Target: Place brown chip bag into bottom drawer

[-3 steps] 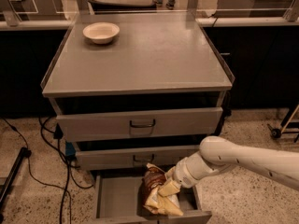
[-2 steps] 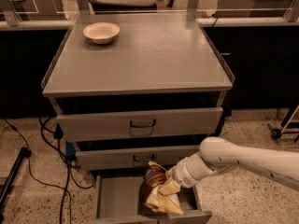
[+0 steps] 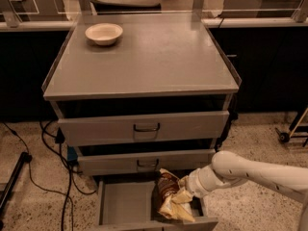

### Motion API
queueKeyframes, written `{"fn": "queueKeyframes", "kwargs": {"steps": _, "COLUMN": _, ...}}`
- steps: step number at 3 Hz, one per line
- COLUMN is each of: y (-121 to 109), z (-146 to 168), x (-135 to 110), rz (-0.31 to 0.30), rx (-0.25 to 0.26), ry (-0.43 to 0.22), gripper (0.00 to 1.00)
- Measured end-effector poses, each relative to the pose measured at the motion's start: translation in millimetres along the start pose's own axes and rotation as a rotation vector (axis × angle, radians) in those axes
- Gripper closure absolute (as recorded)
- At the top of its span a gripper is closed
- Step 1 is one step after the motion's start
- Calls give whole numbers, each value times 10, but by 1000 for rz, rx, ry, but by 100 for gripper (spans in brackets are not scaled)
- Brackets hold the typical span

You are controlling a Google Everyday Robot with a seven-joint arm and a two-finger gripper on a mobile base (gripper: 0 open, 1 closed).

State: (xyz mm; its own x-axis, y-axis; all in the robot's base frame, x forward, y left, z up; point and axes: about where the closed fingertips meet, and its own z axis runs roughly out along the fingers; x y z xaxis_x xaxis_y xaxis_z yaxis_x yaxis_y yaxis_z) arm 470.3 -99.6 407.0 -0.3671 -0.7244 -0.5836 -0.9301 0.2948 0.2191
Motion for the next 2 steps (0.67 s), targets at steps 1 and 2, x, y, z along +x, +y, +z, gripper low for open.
{"fn": "queueKeyframes", "kwargs": {"steps": 1, "y": -233, "z": 366, "x": 302, "rz": -11, "rx": -67, "ry": -17, "gripper": 100}}
{"fn": "queueKeyframes", "kwargs": {"steps": 2, "y": -346, "z": 772, "x": 441, "rz": -26, "rx": -142, "ry": -23, "gripper": 100}}
